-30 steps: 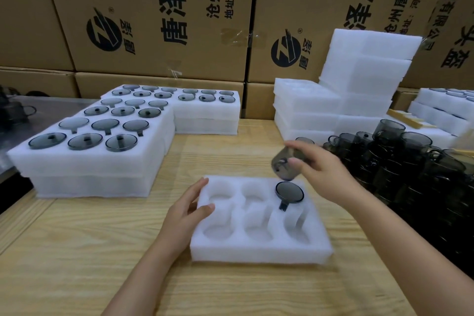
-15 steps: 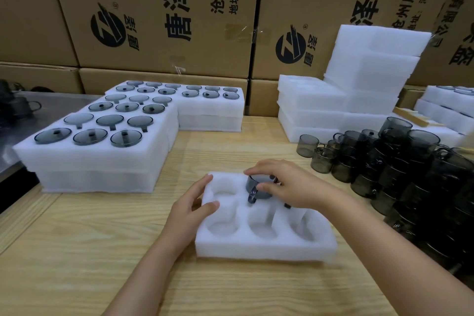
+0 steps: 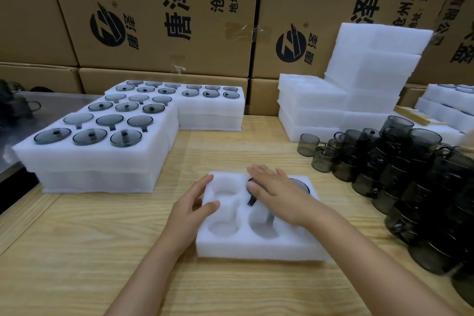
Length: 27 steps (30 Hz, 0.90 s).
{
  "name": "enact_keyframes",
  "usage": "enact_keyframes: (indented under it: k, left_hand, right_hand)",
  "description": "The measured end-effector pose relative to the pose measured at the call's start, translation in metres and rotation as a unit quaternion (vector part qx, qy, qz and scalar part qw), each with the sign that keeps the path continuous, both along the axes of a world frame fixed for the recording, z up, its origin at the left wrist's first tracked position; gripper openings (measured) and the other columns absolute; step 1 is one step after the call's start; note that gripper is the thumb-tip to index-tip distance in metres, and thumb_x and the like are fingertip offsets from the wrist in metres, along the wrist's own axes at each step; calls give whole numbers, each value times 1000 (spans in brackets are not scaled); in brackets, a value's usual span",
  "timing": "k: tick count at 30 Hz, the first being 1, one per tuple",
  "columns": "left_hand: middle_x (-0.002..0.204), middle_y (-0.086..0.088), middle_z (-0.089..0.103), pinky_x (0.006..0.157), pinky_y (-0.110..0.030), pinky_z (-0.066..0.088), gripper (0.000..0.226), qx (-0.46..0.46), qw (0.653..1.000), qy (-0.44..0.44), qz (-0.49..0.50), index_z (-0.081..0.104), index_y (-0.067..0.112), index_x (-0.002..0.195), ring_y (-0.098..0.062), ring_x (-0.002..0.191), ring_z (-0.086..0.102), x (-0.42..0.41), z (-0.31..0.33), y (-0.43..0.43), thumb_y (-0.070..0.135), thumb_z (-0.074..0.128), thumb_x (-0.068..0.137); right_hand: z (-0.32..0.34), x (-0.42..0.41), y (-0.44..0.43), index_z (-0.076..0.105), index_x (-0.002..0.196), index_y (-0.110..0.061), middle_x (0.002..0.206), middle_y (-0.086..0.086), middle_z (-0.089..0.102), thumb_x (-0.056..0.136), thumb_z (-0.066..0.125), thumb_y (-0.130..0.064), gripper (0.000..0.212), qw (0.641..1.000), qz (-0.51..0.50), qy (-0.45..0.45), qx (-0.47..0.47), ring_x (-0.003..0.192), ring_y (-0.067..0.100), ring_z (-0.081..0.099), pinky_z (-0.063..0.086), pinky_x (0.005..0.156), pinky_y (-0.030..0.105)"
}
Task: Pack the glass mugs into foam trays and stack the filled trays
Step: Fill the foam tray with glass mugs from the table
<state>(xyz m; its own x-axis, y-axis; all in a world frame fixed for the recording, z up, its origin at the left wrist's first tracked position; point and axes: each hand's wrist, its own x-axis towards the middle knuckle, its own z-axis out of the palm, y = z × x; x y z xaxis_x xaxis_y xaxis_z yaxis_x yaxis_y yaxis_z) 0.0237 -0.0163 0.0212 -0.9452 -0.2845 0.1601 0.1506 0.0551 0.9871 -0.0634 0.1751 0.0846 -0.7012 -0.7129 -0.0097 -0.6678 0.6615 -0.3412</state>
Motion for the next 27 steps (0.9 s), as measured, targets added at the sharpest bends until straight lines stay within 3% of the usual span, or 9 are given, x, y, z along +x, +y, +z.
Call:
enact_keyframes:
  k: [3,6,9,11,13,15,18,22,27]
  left_hand:
    - [128,21,56,80,-8,45,52,-11,1000,10,-1,55,40,119,10,112,55,-2,-2,-1,7,71,81]
    - [129,24,52,79,-3,43,54,-23,1000,11,1,55,39,119,16,111,52,-2,-3,-1,-2,64,85]
    - [131,20,54,81,-8,45,54,-24,1000,9,4,55,39,120,11,113,54,-1,-3,-1,-1,65,85]
    - [130,15,57,82,-14,47,53,-16,1000,8,7,56,39,120,4,113,57,-1,-3,-2,1,68,84]
    - [130,13,59,81,-17,49,53,-12,1000,5,7,57,37,121,0,110,60,-1,-3,-2,5,71,82]
    - [130,12,59,77,-17,51,53,-8,1000,5,9,58,35,122,-2,108,62,-1,-2,-3,4,72,81]
    - [128,11,61,76,-18,51,54,-4,1000,3,6,58,32,124,-4,106,63,-1,-2,-3,9,74,77]
    - [131,9,60,74,-15,51,56,-3,1000,9,1,58,28,125,-4,104,64,-1,-2,-3,12,74,74]
    - [131,7,60,77,-20,52,59,-9,1000,13,-1,58,28,126,-7,106,65,-1,-2,-4,21,68,68]
  right_hand:
    - [-15,11,-7,-2,152,-16,159,-3,-6,97,16,-55,70,991,7,93,93,144,5,-9,-14,116,29]
    - [-16,11,-7,-10,150,-16,158,-4,-14,95,15,-59,74,992,-1,67,108,143,5,-15,-10,117,27]
    - [-11,11,-6,-7,151,-15,158,-4,-11,95,18,-59,75,995,1,35,89,144,6,-13,-6,117,27]
    - [-6,8,-6,12,151,-15,158,-2,15,95,26,-57,71,999,-17,-35,-4,145,12,10,12,116,29]
    - [3,-2,-2,35,143,-25,139,-2,47,94,38,-54,57,970,-102,-112,-191,128,14,42,32,97,26]
    - [11,-26,6,44,138,-26,125,2,58,94,46,-45,48,940,-192,-28,-280,111,15,53,35,86,25]
    - [16,-71,27,46,134,-12,126,11,57,94,47,-31,44,927,-298,59,-218,116,28,51,41,93,33]
    - [8,-112,41,45,128,-3,122,18,55,92,47,-19,40,942,-317,25,-109,110,34,50,44,92,40]
    - [2,-143,35,43,126,-2,130,16,46,90,47,-14,39,946,-313,11,-85,113,34,49,44,94,41]
